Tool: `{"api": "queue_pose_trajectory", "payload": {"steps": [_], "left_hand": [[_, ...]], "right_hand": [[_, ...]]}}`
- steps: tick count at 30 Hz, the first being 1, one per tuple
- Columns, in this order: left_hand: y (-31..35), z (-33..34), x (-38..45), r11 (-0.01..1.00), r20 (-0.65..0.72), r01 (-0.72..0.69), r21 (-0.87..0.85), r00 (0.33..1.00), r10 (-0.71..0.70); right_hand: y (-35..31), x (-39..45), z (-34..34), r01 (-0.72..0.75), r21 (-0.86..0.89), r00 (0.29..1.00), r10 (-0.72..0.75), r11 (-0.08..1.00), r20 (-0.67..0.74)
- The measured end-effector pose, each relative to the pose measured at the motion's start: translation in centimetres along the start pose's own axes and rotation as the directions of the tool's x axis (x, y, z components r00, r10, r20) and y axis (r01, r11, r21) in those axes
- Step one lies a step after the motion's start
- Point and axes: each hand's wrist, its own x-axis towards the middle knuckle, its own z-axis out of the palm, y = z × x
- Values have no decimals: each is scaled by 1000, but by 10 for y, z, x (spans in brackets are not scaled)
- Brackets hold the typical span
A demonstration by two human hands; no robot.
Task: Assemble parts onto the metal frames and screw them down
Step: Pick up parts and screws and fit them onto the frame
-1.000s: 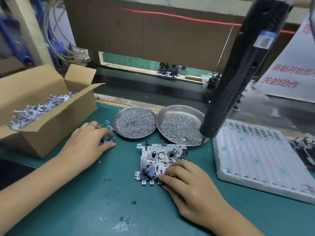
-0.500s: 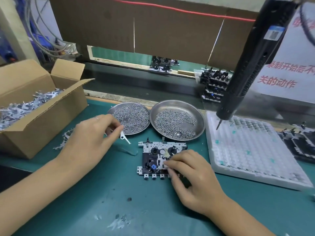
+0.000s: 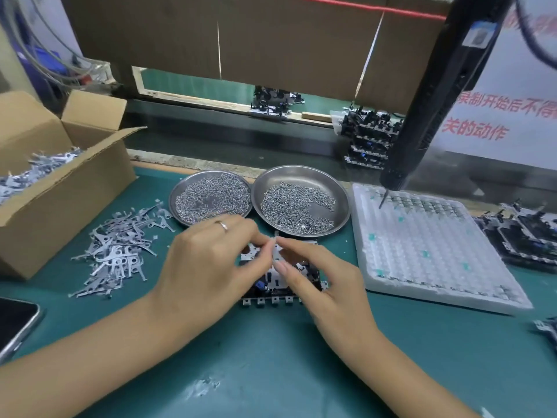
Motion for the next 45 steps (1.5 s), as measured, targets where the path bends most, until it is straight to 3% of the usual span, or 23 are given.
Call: {"api": "queue_pose_trajectory", "payload": {"steps": [3,6,8,13,21,24,27,30,34,45], "left_hand": [[3,6,-2,996,55,11,-85,998,-7],[-16,-2,-4,959,212,198,-205,965,-154],[-39,-9,-7,936,335,291,-198,917,-214],[-64,-9,-22,946,537,272,-176,832,-139],[-73,-8,-21,975,502,194,-105,857,-116],[-92,-19,-18,978,449,188,91,869,-209],[-97,-27,-13,942,285,282,182,902,-325],[-65,-21,-10,965,96,260,-1,961,-259],[-15,-1,-13,961,198,154,-231,974,-109],[-4,23,-23,865,165,344,-365,938,-304]], "right_hand": [[4,0,-6,-64,63,996,68,996,-55],[10,2,-14,-73,65,989,81,995,-122],[14,3,-16,-72,59,987,80,996,-140],[21,1,-9,-29,4,988,29,1000,-154],[28,-2,-7,0,-15,987,-3,1000,-160],[29,-2,-6,19,-26,987,-23,999,-162],[29,-2,-5,39,-42,988,-45,998,-149],[30,0,-5,42,-54,991,-49,998,-127],[30,2,-4,63,-93,993,-71,994,-91],[32,2,-5,77,-172,997,-78,982,3]]}}
